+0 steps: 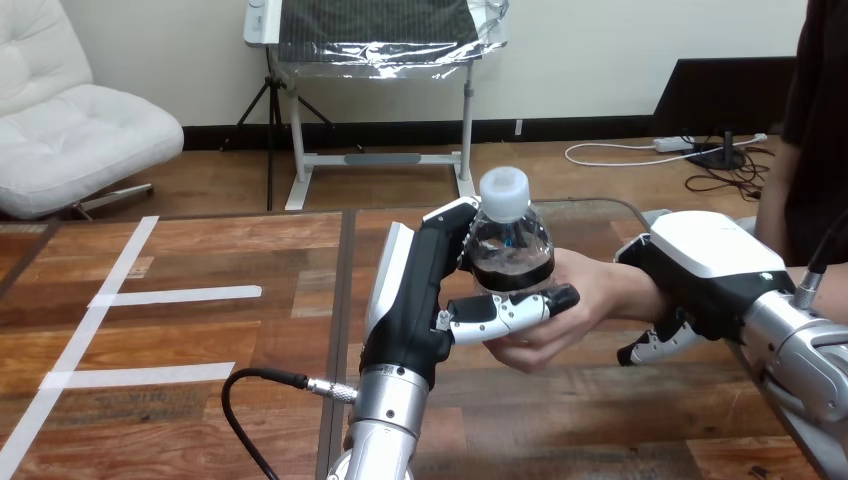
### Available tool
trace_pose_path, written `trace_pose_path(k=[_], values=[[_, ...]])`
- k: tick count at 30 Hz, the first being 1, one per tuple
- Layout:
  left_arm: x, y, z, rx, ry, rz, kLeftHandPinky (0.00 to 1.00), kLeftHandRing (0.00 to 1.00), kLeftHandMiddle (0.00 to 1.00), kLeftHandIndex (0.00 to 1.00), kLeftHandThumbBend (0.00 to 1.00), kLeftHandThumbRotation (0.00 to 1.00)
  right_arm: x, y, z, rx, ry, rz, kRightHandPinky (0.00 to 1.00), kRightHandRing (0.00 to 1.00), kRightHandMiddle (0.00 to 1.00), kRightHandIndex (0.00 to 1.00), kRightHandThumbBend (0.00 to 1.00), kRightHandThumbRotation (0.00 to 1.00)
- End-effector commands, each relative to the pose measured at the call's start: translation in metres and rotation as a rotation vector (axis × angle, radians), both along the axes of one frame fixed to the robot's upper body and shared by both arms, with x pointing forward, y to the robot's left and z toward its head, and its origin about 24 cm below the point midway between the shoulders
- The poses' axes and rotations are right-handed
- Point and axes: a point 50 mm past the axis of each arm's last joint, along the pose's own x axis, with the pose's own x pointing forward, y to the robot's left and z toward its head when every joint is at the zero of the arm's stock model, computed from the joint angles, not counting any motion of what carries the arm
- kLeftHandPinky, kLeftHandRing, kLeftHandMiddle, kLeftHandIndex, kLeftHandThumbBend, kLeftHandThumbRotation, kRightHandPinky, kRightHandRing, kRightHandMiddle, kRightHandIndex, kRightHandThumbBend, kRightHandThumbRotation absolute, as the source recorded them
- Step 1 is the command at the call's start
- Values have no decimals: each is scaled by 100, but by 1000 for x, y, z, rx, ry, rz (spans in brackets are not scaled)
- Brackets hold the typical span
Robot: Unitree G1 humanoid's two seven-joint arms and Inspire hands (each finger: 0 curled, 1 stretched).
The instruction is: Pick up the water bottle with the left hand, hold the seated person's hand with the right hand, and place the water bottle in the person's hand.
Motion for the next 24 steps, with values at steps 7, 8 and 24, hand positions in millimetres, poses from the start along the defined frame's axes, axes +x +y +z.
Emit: trace_pose_path(k=[7, 8, 24], values=[[1, -33, 34, -42, -102, -52, 79, 85, 88, 89, 88, 25, 9, -10, 21, -1, -107, -35, 46, 57, 64, 57, 82, 0], [1, -33, 34, -37, -103, -50, 81, 86, 89, 90, 88, 26, 9, -10, 21, 3, -110, -35, 47, 58, 65, 58, 82, 0], [2, -33, 33, 28, -91, -27, 99, 100, 100, 100, 96, 43, 8, -10, 21, -9, -114, -33, 62, 74, 79, 69, 83, 0]])
